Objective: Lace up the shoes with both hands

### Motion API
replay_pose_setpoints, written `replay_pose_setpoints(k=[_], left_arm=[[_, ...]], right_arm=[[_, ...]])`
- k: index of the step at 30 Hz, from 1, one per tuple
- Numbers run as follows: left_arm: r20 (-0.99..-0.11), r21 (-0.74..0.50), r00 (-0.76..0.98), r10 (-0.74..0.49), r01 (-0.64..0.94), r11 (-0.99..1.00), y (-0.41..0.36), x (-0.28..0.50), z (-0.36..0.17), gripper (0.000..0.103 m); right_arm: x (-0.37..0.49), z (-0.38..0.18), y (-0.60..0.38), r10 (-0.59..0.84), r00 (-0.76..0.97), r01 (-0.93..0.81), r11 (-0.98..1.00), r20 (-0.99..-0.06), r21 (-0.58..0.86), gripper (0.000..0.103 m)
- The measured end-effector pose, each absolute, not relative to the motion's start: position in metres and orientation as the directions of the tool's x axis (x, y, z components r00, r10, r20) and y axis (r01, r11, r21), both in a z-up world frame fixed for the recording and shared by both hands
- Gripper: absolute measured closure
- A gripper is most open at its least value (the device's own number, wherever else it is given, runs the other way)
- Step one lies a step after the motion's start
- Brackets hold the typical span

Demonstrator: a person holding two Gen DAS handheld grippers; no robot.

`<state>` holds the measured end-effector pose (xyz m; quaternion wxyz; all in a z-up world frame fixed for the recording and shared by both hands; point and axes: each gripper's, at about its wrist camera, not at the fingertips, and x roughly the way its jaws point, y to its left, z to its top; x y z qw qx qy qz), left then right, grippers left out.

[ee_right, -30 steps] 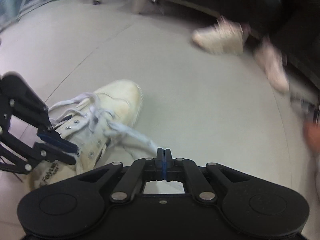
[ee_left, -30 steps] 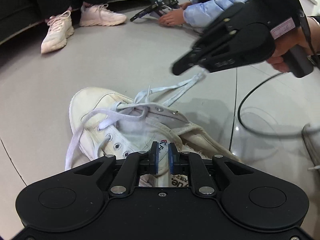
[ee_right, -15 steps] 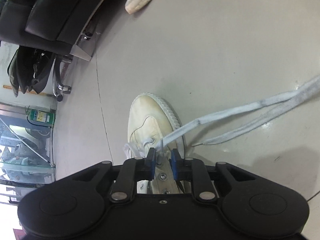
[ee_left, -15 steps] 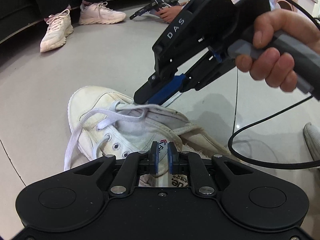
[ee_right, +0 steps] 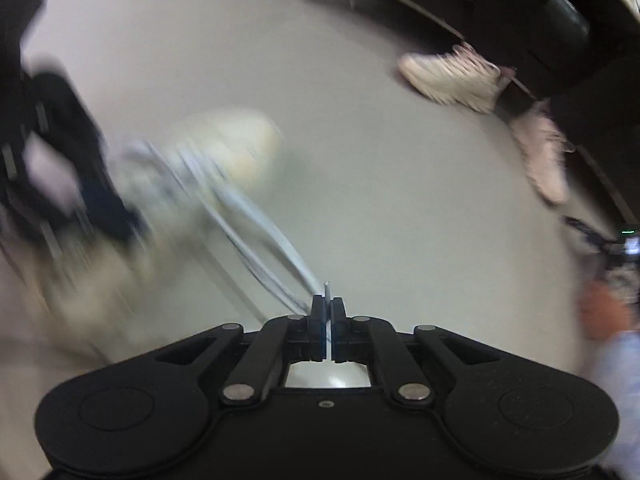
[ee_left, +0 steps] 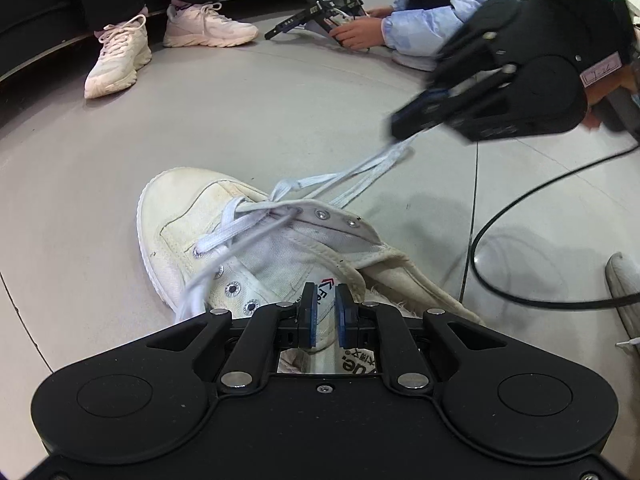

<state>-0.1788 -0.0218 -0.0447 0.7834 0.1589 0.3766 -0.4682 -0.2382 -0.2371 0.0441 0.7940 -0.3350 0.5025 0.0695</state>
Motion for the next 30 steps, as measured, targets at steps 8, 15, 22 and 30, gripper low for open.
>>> replay_pose_setpoints(k=[8,15,22,30], left_arm=[[-0.742,-0.12,0.269,-0.614,0.848,0.517,-0.021,-0.18,-0.045,0.094],[-0.747,-0.133,0.258,-0.613,0.846,0.517,-0.022,-0.18,-0.046,0.094],[-0.751,-0.135,0.253,-0.61,0.845,0.517,-0.023,-0.182,-0.045,0.094],[-0.755,-0.133,0.251,-0.606,0.846,0.517,-0.023,-0.184,-0.044,0.094]], right_arm=[[-0.271,0.058,-0.329,-0.516,0.344,-0.42,0.663,-0.785,-0.62,0.102],[-0.293,0.034,-0.351,-0.565,0.257,-0.42,0.665,-0.784,-0.617,0.102],[-0.314,0.004,-0.368,-0.568,0.171,-0.401,0.706,-0.805,-0.583,0.101],[-0.305,0.037,-0.437,-0.389,0.094,0.203,0.909,-0.916,-0.365,0.091]])
